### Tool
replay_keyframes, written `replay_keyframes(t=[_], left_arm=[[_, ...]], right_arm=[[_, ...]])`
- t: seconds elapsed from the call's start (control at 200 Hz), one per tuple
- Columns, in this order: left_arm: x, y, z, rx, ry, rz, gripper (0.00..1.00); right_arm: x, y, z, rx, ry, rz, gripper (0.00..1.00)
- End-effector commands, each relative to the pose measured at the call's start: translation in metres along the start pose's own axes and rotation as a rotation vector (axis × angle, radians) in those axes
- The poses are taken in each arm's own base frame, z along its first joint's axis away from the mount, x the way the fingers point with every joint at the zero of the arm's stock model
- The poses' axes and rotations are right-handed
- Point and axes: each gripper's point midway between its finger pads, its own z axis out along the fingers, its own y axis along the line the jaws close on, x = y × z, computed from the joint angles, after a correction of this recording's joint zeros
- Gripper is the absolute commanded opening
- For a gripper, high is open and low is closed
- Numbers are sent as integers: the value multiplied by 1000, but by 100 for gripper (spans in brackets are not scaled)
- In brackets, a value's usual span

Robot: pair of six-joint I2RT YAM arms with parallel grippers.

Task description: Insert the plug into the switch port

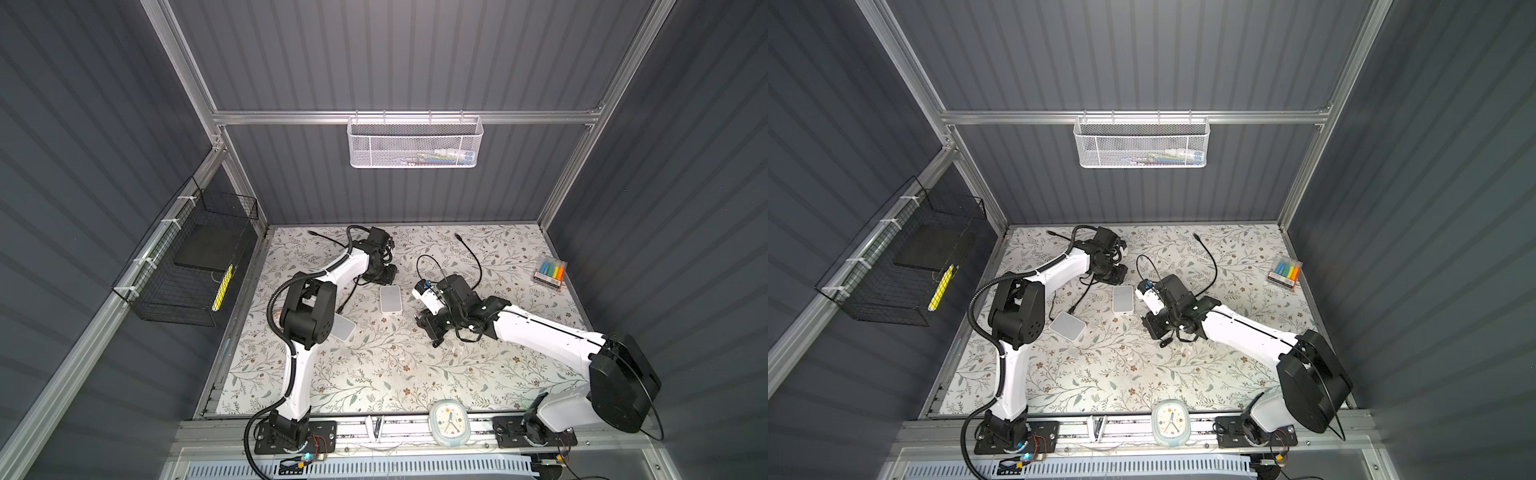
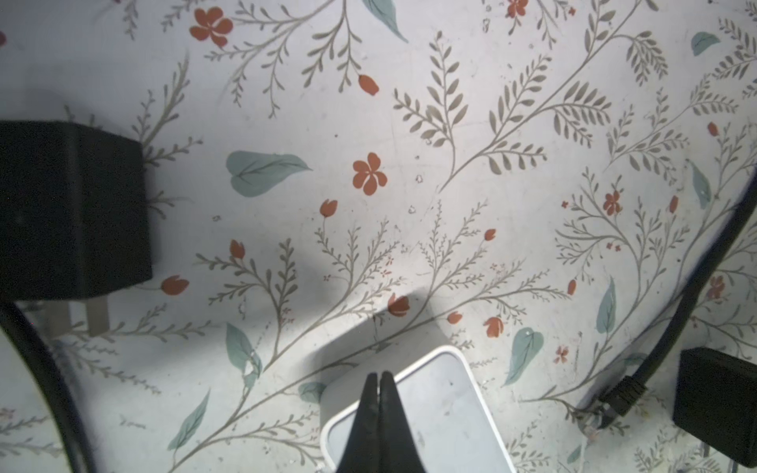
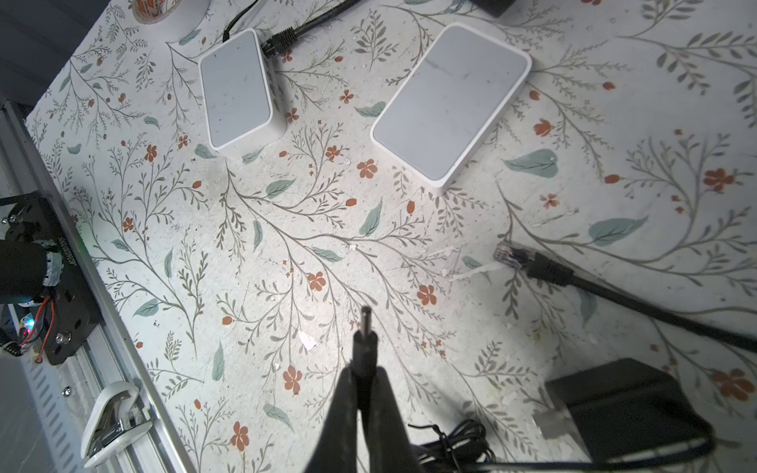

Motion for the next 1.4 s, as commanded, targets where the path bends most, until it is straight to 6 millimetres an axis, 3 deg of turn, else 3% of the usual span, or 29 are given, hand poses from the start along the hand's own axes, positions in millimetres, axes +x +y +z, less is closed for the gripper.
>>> replay_keyframes(t=[0.0, 0.3, 0.595, 0.845, 0.996, 1.176, 1.396], left_arm=[[-3, 8, 6, -13, 21, 33, 0], [11, 26, 23, -15, 71, 2, 0], [27, 36, 11, 2, 76, -61, 0], [35, 33, 3, 23, 70, -76, 0], [28, 32, -3, 25, 46, -70, 0], [1, 28, -13, 41, -14, -32, 0], [-15, 18, -5, 104, -28, -14, 0]], right_arm=[[3, 9, 9, -15, 33, 1, 0], [9, 18, 43, -65, 64, 30, 0], [-2, 5, 89, -38, 127, 14, 0], [-3, -11, 105, 0, 180, 25, 0], [3, -17, 110, 19, 219, 19, 0], [7, -27, 118, 55, 255, 0, 0], [5, -42, 121, 89, 266, 17, 0]])
